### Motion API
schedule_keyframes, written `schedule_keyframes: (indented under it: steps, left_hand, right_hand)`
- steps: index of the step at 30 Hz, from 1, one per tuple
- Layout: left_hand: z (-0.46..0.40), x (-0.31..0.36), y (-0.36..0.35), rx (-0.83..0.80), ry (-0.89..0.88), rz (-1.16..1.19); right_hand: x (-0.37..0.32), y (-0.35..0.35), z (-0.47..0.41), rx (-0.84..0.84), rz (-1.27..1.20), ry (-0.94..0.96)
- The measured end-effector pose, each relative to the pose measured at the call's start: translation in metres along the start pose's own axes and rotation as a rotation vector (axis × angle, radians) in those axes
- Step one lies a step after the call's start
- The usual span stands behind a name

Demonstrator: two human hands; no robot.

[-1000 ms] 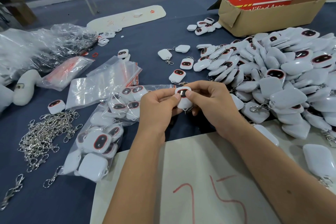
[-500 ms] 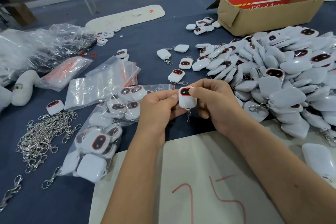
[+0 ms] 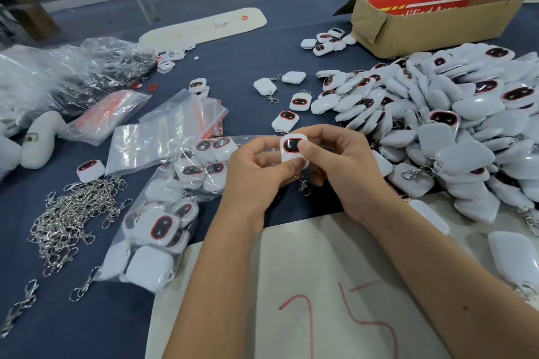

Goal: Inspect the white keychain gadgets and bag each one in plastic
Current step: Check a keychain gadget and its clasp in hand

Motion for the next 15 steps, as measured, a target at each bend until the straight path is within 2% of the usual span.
schedule_keyframes:
  steps: [15]
  left_hand:
    - [-0.0023, -0.0015, -0.0007, 0.056, -0.033, 0.014]
  right_hand:
    - [0.0016, 0.0024, -0.0001, -0.041, 0.021, 0.031]
Point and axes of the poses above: each hand's wrist, its own z-axis away from the middle knuckle, its own y-axis out of the back of the hand, x = y × z, the point moved 1 cm from there along -z, towards the middle knuckle, and after that the axes turned 10 degrees about -z, right-handed, at the moved point
